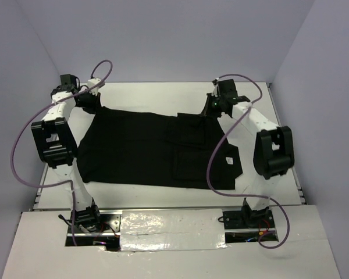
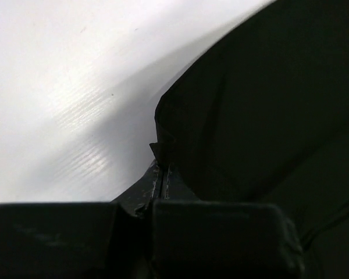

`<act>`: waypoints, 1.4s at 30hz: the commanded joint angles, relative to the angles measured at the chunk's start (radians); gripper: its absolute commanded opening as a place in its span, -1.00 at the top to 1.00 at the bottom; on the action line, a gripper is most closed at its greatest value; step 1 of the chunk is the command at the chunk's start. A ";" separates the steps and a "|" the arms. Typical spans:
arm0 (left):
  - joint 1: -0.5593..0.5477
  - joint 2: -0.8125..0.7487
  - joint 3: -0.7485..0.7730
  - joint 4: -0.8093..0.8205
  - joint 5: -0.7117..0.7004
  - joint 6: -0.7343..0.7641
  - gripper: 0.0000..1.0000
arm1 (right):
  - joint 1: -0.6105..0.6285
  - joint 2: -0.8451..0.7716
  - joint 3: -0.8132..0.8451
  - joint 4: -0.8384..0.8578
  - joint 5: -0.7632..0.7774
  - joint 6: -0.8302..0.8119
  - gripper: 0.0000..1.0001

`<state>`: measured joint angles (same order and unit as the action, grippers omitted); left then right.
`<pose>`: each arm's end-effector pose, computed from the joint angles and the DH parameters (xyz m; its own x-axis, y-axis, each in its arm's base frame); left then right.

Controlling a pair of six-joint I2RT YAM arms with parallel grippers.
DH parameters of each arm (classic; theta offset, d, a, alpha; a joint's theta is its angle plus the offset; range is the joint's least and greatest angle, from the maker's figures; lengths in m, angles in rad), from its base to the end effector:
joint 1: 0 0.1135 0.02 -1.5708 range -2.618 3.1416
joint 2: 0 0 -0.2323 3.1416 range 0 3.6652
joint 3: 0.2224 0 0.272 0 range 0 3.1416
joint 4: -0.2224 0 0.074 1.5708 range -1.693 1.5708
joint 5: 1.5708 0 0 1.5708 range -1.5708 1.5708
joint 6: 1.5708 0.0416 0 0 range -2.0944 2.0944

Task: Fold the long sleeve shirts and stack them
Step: Fold the shirt

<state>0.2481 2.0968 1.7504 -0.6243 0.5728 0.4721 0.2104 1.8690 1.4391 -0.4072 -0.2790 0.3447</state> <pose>0.4593 0.0931 0.1908 -0.6714 0.2242 -0.7064 0.4443 0.8846 -0.1416 0.4189 0.1012 0.1948 -0.8124 0.1587 -0.5611 -0.1133 0.9010 0.4188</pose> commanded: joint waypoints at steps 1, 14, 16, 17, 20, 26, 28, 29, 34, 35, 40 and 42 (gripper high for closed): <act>0.005 -0.121 -0.044 -0.092 0.093 0.226 1.00 | -0.012 -0.169 -0.069 0.042 -0.046 0.004 1.00; 0.072 -0.277 -0.104 -0.339 0.179 0.559 1.00 | -0.065 -0.597 -0.186 -0.166 -0.092 0.000 1.00; 0.076 -0.291 -0.114 -0.373 0.179 0.621 1.00 | -0.075 -0.678 -0.189 -0.203 -0.095 0.007 1.00; 0.074 -0.305 -0.126 -0.397 0.182 0.640 1.00 | -0.077 -0.703 -0.184 -0.218 -0.089 0.005 1.00; 0.076 -0.337 -0.152 -0.411 0.185 0.686 1.00 | -0.080 -0.789 -0.161 -0.275 -0.095 -0.010 1.00; 0.083 -0.395 -0.192 -0.503 0.199 0.815 1.00 | -0.083 -0.892 -0.105 -0.422 -0.137 -0.049 1.00; 0.094 -0.422 -0.225 -0.509 0.194 0.856 1.00 | -0.080 -0.926 -0.092 -0.479 -0.140 -0.065 1.00; 0.102 -0.455 -0.262 -0.500 0.193 0.868 1.00 | -0.080 -0.936 -0.088 -0.493 -0.143 -0.070 1.00; 0.129 -0.546 -0.353 -0.466 0.197 0.942 0.96 | -0.082 -0.993 -0.074 -0.593 -0.149 -0.096 1.00; 0.134 -0.572 -0.371 -0.457 0.211 0.947 0.95 | -0.082 -0.999 -0.053 -0.610 -0.144 -0.099 1.00; 0.157 -0.630 -0.454 -0.478 0.199 1.040 0.90 | -0.083 -1.021 0.027 -0.702 -0.120 -0.102 1.00; 0.155 -0.656 -0.500 -0.498 0.153 1.115 0.77 | -0.083 -1.028 0.000 -0.723 -0.140 -0.108 1.00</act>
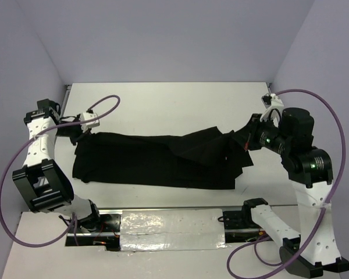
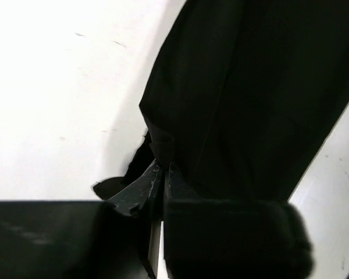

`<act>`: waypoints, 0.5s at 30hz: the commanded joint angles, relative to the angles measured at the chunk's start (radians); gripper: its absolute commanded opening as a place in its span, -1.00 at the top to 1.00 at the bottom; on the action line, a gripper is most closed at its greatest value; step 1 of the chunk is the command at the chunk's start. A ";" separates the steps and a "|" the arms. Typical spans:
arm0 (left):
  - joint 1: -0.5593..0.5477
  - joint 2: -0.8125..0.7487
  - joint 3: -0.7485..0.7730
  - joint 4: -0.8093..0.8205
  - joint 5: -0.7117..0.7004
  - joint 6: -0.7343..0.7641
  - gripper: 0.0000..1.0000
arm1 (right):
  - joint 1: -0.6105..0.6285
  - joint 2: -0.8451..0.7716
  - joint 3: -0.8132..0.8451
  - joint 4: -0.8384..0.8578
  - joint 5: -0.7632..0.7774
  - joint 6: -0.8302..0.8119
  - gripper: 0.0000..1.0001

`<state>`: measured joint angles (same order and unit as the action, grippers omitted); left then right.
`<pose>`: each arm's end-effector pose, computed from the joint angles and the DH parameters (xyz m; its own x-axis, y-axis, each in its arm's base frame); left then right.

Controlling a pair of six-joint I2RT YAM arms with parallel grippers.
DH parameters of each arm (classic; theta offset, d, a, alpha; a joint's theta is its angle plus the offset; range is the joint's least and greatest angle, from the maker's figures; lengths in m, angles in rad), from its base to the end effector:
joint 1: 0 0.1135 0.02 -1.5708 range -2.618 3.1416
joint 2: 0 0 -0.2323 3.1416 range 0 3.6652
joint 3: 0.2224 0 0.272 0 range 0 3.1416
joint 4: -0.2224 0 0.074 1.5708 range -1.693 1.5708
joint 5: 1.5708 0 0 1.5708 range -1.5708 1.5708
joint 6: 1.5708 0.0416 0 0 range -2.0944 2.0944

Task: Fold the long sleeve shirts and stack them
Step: Fold the shirt

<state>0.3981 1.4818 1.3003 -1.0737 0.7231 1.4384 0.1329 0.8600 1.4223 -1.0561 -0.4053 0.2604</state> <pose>0.2907 0.0924 0.2560 -0.2161 0.7154 -0.6645 0.8552 0.4670 0.2246 0.1561 0.0374 0.4286 -0.5739 0.1620 -0.8027 -0.3292 0.8519 0.4073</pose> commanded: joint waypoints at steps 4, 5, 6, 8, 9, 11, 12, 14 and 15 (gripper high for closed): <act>0.007 -0.077 -0.192 -0.042 -0.099 0.227 0.32 | -0.006 -0.073 -0.100 -0.044 -0.053 -0.012 1.00; 0.005 -0.081 -0.209 -0.055 -0.135 0.258 0.11 | -0.006 -0.081 -0.123 -0.018 -0.082 -0.007 1.00; 0.007 -0.086 -0.223 -0.066 -0.152 0.267 0.01 | -0.006 -0.087 -0.161 -0.006 -0.093 -0.003 1.00; 0.005 -0.077 -0.231 -0.136 -0.197 0.296 -0.14 | -0.006 -0.093 -0.195 0.024 -0.118 0.008 1.00; 0.005 -0.071 -0.216 -0.164 -0.211 0.309 -0.18 | -0.006 -0.095 -0.204 0.034 -0.124 0.011 1.00; 0.005 -0.058 -0.191 -0.198 -0.228 0.298 -0.28 | -0.006 -0.098 -0.221 0.060 -0.133 0.013 1.00; 0.007 -0.048 -0.162 -0.210 -0.223 0.286 -0.30 | -0.006 -0.098 -0.239 0.067 -0.132 0.013 1.00; 0.007 -0.034 -0.136 -0.200 -0.200 0.223 -0.42 | -0.004 -0.101 -0.261 0.088 -0.133 0.017 1.00; 0.005 -0.023 -0.125 -0.200 -0.185 0.221 -0.45 | -0.006 -0.102 -0.284 0.094 -0.139 0.020 1.00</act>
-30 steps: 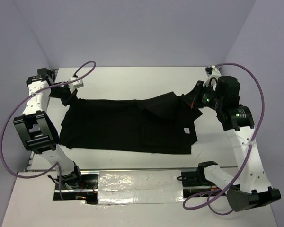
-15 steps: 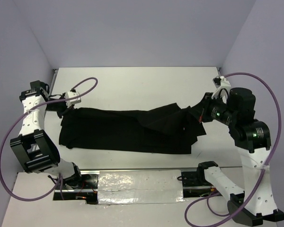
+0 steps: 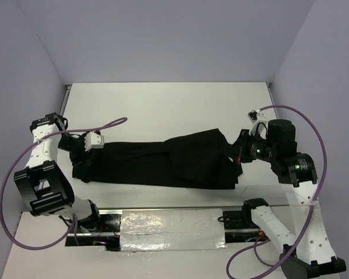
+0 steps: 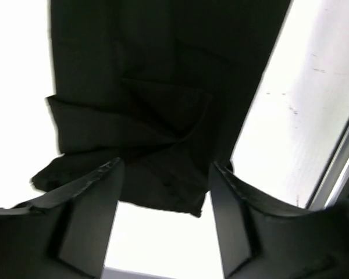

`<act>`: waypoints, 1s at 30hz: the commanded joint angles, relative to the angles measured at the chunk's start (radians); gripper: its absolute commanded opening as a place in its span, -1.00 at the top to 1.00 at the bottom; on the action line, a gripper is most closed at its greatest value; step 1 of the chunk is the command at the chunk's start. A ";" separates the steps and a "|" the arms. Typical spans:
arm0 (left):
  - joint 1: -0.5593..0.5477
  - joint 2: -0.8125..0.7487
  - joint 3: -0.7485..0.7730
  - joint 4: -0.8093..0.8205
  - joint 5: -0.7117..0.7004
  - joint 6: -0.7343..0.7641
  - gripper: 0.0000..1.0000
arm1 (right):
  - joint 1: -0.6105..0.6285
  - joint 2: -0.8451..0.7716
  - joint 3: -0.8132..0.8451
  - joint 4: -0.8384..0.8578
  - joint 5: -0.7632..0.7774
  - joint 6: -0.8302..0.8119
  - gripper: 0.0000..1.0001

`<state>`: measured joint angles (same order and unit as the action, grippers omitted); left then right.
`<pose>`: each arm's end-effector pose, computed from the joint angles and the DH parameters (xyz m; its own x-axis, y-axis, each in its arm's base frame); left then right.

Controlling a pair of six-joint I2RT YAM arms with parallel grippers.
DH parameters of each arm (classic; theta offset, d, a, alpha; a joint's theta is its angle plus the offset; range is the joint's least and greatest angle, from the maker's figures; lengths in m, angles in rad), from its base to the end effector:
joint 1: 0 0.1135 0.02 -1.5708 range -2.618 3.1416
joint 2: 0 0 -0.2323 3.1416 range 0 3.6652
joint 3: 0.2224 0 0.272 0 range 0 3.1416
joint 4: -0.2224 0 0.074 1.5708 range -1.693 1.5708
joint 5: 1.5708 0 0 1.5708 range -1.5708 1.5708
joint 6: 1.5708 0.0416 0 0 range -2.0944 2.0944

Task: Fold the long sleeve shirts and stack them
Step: Fold the shirt

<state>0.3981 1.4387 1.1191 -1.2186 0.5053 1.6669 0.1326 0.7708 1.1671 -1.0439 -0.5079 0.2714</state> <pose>0.2509 0.0837 0.2070 -0.2348 0.8461 -0.4785 0.9482 0.3077 0.0789 0.1588 0.0416 0.3665 -0.7101 0.1416 -0.6897 -0.3214 0.8064 0.4965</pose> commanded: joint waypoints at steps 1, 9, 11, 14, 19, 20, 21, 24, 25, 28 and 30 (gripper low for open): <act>-0.007 0.022 0.054 -0.047 0.039 -0.030 -0.49 | -0.005 -0.015 -0.040 0.090 -0.041 0.012 1.00; -0.125 -0.093 -0.084 0.067 0.013 -0.173 -0.50 | -0.005 -0.027 -0.098 0.130 -0.040 0.032 1.00; -0.137 -0.107 -0.064 0.022 0.064 -0.164 -0.52 | -0.005 -0.025 -0.110 0.134 -0.041 0.032 1.00; -0.217 -0.136 -0.070 0.057 0.012 -0.220 -0.55 | -0.005 -0.019 -0.118 0.134 -0.041 0.023 1.00; -0.387 -0.210 -0.318 0.353 -0.269 -0.416 -0.52 | -0.005 -0.010 -0.122 0.140 -0.046 0.015 1.00; -0.390 -0.222 -0.347 0.378 -0.305 -0.424 -0.52 | -0.005 -0.011 -0.126 0.142 -0.046 0.015 1.00; -0.390 -0.225 -0.355 0.421 -0.323 -0.438 -0.52 | -0.005 -0.013 -0.127 0.143 -0.046 0.015 1.00; -0.390 -0.219 -0.369 0.500 -0.389 -0.493 -0.45 | -0.005 -0.015 -0.135 0.143 -0.046 0.015 1.00; -0.390 -0.219 -0.370 0.516 -0.398 -0.506 -0.41 | -0.005 -0.015 -0.136 0.145 -0.047 0.017 1.00; -0.390 -0.230 -0.367 0.528 -0.375 -0.521 -0.39 | -0.005 -0.016 -0.145 0.148 -0.049 0.020 1.00; -0.390 -0.233 -0.364 0.513 -0.331 -0.529 -0.37 | -0.005 -0.019 -0.149 0.151 -0.049 0.023 1.00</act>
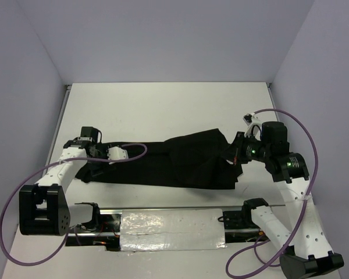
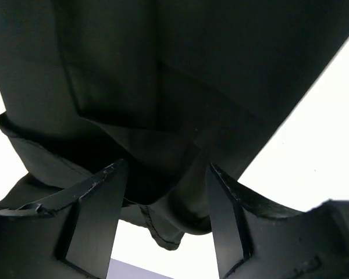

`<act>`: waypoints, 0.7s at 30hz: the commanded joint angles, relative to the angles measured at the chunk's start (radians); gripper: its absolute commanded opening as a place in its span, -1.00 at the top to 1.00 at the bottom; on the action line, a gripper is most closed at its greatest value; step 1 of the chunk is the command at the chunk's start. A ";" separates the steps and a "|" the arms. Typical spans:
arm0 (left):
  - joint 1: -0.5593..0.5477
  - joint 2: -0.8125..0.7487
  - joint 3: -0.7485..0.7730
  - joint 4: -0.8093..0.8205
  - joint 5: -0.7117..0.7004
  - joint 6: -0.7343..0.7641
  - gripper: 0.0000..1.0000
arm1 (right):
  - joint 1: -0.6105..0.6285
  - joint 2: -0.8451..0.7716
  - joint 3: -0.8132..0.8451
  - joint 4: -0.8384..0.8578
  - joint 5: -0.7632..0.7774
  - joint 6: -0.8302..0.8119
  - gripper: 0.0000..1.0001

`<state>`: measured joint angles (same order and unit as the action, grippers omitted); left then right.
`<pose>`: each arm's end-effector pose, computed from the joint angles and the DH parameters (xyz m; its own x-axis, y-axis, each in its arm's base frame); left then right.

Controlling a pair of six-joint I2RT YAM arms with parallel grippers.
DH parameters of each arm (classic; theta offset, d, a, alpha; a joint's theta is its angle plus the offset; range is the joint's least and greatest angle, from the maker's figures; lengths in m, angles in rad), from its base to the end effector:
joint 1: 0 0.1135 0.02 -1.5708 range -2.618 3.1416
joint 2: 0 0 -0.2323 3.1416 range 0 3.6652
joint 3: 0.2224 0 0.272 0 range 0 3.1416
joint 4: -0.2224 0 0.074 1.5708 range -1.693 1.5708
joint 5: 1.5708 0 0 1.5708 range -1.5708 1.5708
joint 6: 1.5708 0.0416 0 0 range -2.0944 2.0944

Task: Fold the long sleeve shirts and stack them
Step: Fold the shirt

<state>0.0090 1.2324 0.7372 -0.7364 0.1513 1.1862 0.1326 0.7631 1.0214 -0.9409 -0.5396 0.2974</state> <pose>0.2432 -0.0041 0.1508 -0.3155 0.9136 -0.2566 0.8896 0.3789 0.2551 0.1740 0.0448 0.3306 -0.7469 0.1540 -0.6469 -0.3030 0.7871 0.5373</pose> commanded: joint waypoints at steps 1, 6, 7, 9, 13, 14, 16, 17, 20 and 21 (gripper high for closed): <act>-0.001 -0.028 0.014 0.025 0.031 -0.053 -0.36 | -0.005 -0.013 -0.006 0.051 -0.016 -0.001 1.00; -0.003 -0.011 -0.024 -0.001 0.042 -0.037 -0.29 | -0.005 -0.008 0.002 0.048 -0.013 -0.006 1.00; -0.003 -0.008 -0.028 -0.003 0.041 -0.037 -0.28 | -0.005 -0.007 0.003 0.047 -0.013 -0.007 1.00; -0.001 -0.007 -0.038 0.009 0.031 -0.042 -0.24 | -0.005 -0.004 0.008 0.045 -0.011 -0.010 1.00; -0.003 0.009 -0.036 0.012 0.039 -0.045 -0.04 | -0.005 0.002 0.009 0.050 -0.010 -0.011 1.00; -0.001 0.013 -0.035 0.015 0.040 -0.048 0.15 | -0.005 0.002 0.009 0.050 -0.008 -0.009 1.00; -0.001 0.027 -0.021 0.014 0.051 -0.066 0.43 | -0.005 0.002 0.009 0.050 0.003 -0.009 1.00; -0.001 0.030 -0.009 0.009 0.062 -0.076 0.84 | -0.005 0.004 0.009 0.050 0.007 -0.007 1.00; -0.001 0.044 0.057 -0.012 0.114 -0.120 1.00 | -0.005 0.016 0.016 0.057 0.030 0.005 1.00; -0.003 0.055 0.100 -0.018 0.126 -0.128 1.00 | -0.007 0.024 0.026 0.065 0.036 0.011 1.00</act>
<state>0.0086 1.2747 0.7380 -0.7368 0.1989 1.1084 0.1326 0.7742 1.0172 -0.9348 -0.5285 0.2985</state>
